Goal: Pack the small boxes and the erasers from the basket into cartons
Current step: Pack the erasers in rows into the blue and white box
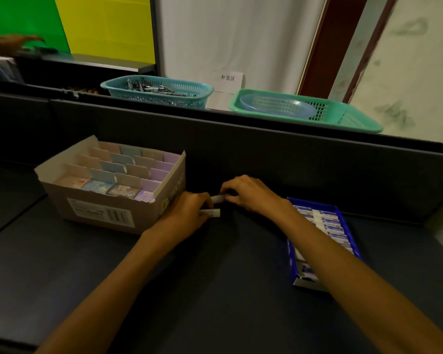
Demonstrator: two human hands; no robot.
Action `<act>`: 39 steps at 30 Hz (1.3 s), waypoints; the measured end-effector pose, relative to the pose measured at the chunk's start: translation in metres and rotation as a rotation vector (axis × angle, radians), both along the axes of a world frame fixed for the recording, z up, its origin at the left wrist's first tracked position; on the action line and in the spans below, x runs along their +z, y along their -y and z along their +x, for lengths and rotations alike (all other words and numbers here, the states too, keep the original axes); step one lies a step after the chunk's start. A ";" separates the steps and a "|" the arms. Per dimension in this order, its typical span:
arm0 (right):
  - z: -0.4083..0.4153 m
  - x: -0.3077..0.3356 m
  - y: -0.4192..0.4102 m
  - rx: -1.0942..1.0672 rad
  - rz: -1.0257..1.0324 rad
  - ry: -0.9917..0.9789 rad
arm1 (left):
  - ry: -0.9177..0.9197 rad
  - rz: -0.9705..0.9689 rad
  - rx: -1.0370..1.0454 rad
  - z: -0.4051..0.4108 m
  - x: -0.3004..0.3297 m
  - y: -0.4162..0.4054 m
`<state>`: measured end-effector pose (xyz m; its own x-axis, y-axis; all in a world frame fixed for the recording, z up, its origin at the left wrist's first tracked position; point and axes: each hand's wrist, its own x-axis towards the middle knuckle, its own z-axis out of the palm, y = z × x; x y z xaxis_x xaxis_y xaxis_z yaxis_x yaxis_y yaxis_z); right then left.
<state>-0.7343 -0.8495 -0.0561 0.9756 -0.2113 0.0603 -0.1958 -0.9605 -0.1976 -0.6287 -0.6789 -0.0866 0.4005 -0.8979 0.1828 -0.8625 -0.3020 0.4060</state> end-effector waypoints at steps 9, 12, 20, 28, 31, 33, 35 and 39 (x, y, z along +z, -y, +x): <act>-0.031 0.003 0.005 -0.070 0.071 -0.034 | -0.056 -0.003 -0.050 -0.007 0.011 0.003; -0.037 0.005 0.001 -0.061 0.128 -0.036 | 0.007 -0.012 -0.096 -0.014 0.016 0.004; -0.079 0.020 0.005 -0.090 0.121 0.089 | 0.084 -0.060 -0.115 -0.039 0.032 0.007; -0.143 0.027 0.002 -0.185 0.097 0.216 | -0.205 -0.294 -0.179 -0.077 0.044 0.014; -0.165 0.027 0.003 -0.256 0.122 0.223 | -0.195 -0.293 -0.212 -0.091 0.048 0.021; -0.177 0.025 0.005 -0.293 0.135 0.210 | -0.191 -0.250 -0.222 -0.099 0.048 0.023; -0.186 0.024 0.006 -0.315 0.143 0.208 | -0.163 -0.206 -0.242 -0.106 0.049 0.026; -0.201 0.026 0.002 -0.316 0.179 0.232 | -0.093 -0.200 -0.291 -0.117 0.049 0.030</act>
